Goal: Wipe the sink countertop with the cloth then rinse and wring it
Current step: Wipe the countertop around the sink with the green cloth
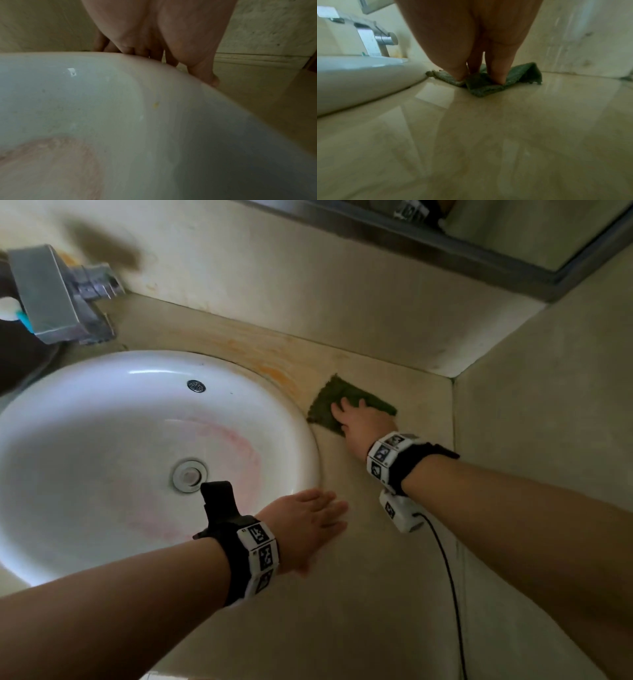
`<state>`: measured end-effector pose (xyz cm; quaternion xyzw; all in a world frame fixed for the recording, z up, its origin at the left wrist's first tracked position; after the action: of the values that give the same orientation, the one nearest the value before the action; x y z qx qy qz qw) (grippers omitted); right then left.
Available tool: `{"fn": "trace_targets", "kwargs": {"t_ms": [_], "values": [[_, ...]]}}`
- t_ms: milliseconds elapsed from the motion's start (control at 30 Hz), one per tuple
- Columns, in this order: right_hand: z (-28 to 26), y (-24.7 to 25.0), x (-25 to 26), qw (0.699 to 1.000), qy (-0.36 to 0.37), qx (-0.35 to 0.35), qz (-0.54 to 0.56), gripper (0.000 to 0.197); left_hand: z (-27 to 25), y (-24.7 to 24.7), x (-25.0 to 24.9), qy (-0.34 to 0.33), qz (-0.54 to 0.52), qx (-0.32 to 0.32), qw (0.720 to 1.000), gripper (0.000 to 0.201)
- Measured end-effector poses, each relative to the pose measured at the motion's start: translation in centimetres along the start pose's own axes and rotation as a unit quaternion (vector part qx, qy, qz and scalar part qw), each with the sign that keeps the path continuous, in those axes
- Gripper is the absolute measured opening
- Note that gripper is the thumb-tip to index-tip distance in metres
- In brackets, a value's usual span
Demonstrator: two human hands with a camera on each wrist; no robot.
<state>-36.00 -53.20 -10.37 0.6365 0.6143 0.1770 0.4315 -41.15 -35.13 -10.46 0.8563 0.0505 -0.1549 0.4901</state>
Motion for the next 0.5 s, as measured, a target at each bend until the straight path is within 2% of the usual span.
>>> {"fn": "trace_targets", "kwargs": {"t_ms": [100,233,400,500], "values": [[2.4,1.1,-1.8,1.0,0.021,-0.021,0.009,0.06,0.0,-0.1,0.1,0.0,-0.004,-0.001,1.0,0.092],[4.2,0.9,-6.5,0.998,-0.015,-0.043,0.044,0.055,0.1,-0.1,0.0,0.0,-0.001,0.0,1.0,0.091],[0.5,-2.6,-12.0,0.99,-0.107,-0.031,0.088,0.055,0.1,0.1,-0.1,0.004,0.005,0.003,1.0,0.091],[-2.3,-5.0,-12.4,0.986,-0.131,-0.003,0.101,0.057,0.0,0.1,-0.1,0.005,0.007,0.01,1.0,0.091]]}}
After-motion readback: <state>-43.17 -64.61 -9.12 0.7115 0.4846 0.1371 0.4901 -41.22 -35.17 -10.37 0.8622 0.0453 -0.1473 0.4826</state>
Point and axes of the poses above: each hand's wrist, its own z-axis towards the middle knuckle, its own y-axis out of the back of the hand, x = y × z, the point moved 5 cm from there along z, towards the middle knuckle, and after that the axes turned 12 degrees about -z, right-handed, at the moved point
